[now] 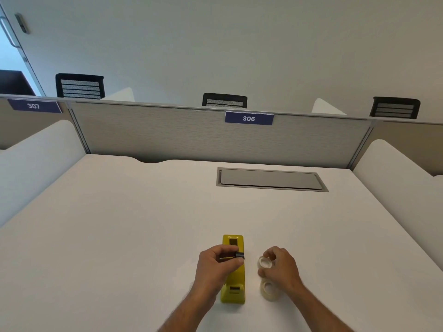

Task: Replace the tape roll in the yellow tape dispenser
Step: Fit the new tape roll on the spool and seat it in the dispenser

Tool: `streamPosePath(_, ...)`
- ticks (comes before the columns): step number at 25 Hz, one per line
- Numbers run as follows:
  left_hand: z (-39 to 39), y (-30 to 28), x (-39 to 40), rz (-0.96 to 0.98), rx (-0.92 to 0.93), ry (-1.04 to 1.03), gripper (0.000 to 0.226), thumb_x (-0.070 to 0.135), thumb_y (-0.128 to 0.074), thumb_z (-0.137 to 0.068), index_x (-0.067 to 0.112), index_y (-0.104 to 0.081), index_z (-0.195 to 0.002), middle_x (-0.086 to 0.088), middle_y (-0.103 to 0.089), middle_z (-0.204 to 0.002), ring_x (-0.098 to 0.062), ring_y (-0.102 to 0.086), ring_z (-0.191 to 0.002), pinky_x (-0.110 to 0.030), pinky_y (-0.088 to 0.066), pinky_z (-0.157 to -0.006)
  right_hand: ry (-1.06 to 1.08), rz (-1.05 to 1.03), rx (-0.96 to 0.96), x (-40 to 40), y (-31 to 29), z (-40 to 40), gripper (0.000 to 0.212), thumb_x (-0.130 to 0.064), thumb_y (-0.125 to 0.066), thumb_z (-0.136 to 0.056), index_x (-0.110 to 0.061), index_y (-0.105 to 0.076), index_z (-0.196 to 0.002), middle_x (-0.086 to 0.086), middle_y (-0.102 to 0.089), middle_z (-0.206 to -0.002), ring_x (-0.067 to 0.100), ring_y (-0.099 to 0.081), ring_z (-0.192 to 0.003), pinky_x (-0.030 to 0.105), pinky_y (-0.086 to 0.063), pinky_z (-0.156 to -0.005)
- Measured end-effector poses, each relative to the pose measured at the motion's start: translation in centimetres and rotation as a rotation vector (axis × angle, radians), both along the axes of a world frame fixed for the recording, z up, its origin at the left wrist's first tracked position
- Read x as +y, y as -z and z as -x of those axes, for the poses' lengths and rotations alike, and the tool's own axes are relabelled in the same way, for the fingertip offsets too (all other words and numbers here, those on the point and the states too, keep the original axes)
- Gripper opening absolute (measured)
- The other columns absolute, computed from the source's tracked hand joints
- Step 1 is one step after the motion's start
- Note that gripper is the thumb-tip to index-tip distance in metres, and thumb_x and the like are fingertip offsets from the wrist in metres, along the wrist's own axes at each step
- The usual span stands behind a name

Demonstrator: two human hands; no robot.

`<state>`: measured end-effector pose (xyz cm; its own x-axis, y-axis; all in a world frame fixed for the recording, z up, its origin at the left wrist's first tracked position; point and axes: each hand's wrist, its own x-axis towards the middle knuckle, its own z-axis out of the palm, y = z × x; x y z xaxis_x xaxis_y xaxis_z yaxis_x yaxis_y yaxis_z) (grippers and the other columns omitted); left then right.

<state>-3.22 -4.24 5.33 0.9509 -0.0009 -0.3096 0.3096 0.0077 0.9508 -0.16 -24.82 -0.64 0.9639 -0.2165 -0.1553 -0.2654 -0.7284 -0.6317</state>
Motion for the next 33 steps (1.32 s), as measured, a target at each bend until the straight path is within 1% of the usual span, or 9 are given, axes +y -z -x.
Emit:
streamPosePath(4,0.1,-0.1,0.0,-0.001,-0.001,-0.008,0.028,0.013,-0.086,-0.074,0.020,-0.078,-0.100,-0.004,-0.078,-0.104,-0.022,-0.071,-0.102,-0.045,-0.059,-0.093,-0.003,-0.062,-0.017,-0.3,-0.1,0.3,0.051,-0.025,-0.089,-0.067,-0.020,-0.063,-0.111,0.001,-0.063,-0.106,0.017,-0.061,-0.092,0.024,-0.048,-0.076)
streamPosePath(7,0.2,-0.2,0.0,0.007,0.005,-0.011,0.028,0.014,-0.086,-0.075,0.019,-0.077,-0.101,-0.005,-0.078,-0.105,-0.023,-0.071,-0.103,-0.047,-0.058,-0.096,0.019,-0.119,-0.069,-0.5,-0.9,1.1,0.041,-0.025,-0.085,-0.073,-0.020,-0.064,-0.107,0.001,-0.064,-0.106,0.017,-0.062,-0.090,0.027,-0.052,-0.076)
streamPosePath(11,0.3,-0.2,0.0,0.004,0.018,-0.021,0.027,0.014,-0.085,-0.076,0.020,-0.077,-0.101,-0.005,-0.076,-0.107,-0.024,-0.069,-0.104,-0.047,-0.057,-0.097,-0.155,0.057,-0.033,-0.8,-1.6,3.3,0.043,-0.042,-0.081,-0.060,-0.031,-0.059,-0.096,-0.013,-0.060,-0.096,0.009,-0.059,-0.082,0.020,-0.049,-0.069)
streamPosePath(14,0.7,0.0,-0.3,0.010,0.020,-0.021,0.028,0.015,-0.085,-0.076,0.020,-0.077,-0.102,-0.005,-0.076,-0.107,-0.024,-0.070,-0.103,-0.045,-0.060,-0.093,-0.297,0.213,0.055,-0.9,-1.2,4.9,0.054,-0.051,-0.069,-0.055,-0.038,-0.055,-0.105,-0.018,-0.053,-0.100,0.008,-0.056,-0.092,0.020,-0.046,-0.071)
streamPosePath(17,0.6,0.3,-0.3,0.012,0.014,-0.036,0.027,0.015,-0.086,-0.075,0.022,-0.077,-0.099,-0.002,-0.077,-0.104,-0.021,-0.072,-0.098,-0.035,-0.064,-0.081,-0.322,0.206,0.045,-0.7,-0.6,4.9,0.053,-0.044,-0.069,-0.062,-0.040,-0.061,-0.114,-0.017,-0.054,-0.106,0.007,-0.057,-0.097,0.020,-0.048,-0.077)
streamPosePath(20,0.5,0.4,-0.3,0.011,0.015,-0.040,0.025,0.016,-0.086,-0.074,0.023,-0.078,-0.097,-0.001,-0.078,-0.102,-0.021,-0.073,-0.097,-0.035,-0.065,-0.079,-0.311,0.115,0.023,-0.6,-0.5,4.5,0.047,-0.035,-0.075,-0.065,-0.038,-0.069,-0.111,-0.014,-0.057,-0.106,0.003,-0.056,-0.093,0.011,-0.044,-0.077)
streamPosePath(23,0.7,0.3,-0.4,0.005,0.019,-0.039,0.024,0.015,-0.086,-0.074,0.024,-0.078,-0.096,0.000,-0.078,-0.102,-0.020,-0.073,-0.096,-0.032,-0.064,-0.076,-0.216,-0.060,-0.027,-0.5,-1.2,4.3,0.038,-0.025,-0.082,-0.059,-0.043,-0.067,-0.088,-0.014,-0.064,-0.102,0.005,-0.063,-0.085,0.010,-0.050,-0.071)
streamPosePath(28,1.1,0.0,-0.5,0.011,0.019,-0.036,0.028,0.014,-0.085,-0.076,0.020,-0.077,-0.101,-0.002,-0.077,-0.105,-0.024,-0.073,-0.098,-0.043,-0.063,-0.086,-0.054,-0.430,-0.098,0.5,-3.5,4.0,0.031,-0.012,-0.087,-0.060,-0.031,-0.077,-0.082,-0.005,-0.071,-0.096,0.017,-0.069,-0.087,0.027,-0.063,-0.058)
streamPosePath(33,1.4,-0.5,-0.3,0.044,-0.009,-0.018,0.025,0.009,-0.084,-0.076,0.020,-0.078,-0.098,-0.001,-0.080,-0.098,-0.024,-0.075,-0.095,-0.042,-0.064,-0.085,-0.020,-0.732,-0.117,1.9,-6.0,3.9,0.022,-0.014,-0.087,-0.065,-0.017,-0.079,-0.086,0.013,-0.075,-0.087,0.028,-0.073,-0.080,0.038,-0.065,-0.062)
